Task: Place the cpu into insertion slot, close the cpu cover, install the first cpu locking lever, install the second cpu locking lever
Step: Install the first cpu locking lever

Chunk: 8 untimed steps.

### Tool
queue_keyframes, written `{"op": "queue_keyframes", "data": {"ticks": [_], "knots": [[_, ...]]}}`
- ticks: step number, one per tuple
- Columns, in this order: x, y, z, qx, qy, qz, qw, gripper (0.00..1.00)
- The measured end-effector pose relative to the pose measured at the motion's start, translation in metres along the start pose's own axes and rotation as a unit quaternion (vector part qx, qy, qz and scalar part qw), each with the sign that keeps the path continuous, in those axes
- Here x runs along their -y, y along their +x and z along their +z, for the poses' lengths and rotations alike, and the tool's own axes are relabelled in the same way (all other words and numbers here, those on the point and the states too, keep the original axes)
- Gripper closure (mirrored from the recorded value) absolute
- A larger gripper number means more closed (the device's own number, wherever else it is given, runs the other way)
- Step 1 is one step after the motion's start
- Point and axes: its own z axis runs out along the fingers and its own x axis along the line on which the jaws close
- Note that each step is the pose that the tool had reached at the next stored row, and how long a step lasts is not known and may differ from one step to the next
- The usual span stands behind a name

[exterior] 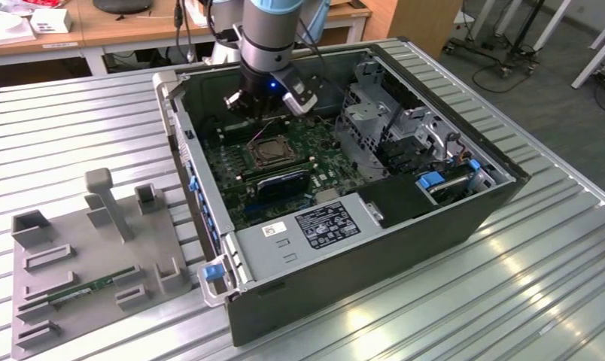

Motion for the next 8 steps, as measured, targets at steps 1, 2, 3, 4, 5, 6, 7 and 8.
{"op": "queue_keyframes", "data": {"ticks": [1, 2, 3, 4, 5, 6, 7, 8], "knots": [[0.0008, -0.0005, -0.0003, 0.0001, 0.0000, 0.000, 1.00000, 0.89], [0.0015, -0.0009, -0.0006, 0.0001, 0.0001, 0.001, 1.00000, 0.89], [0.0022, -0.0013, -0.0009, 0.0002, 0.0001, 0.001, 1.00000, 0.89], [0.0028, -0.0017, -0.0011, 0.0003, 0.0000, 0.001, 1.00000, 0.89], [0.0032, -0.0020, -0.0012, 0.0004, 0.0000, 0.001, 1.00000, 0.89], [0.0035, -0.0023, -0.0013, 0.0005, 0.0000, 0.002, 1.00000, 0.89], [0.0036, -0.0025, -0.0013, 0.0006, 0.0000, 0.002, 1.00000, 0.89], [0.0037, -0.0027, -0.0013, 0.0007, 0.0000, 0.002, 1.00000, 0.89]]}}
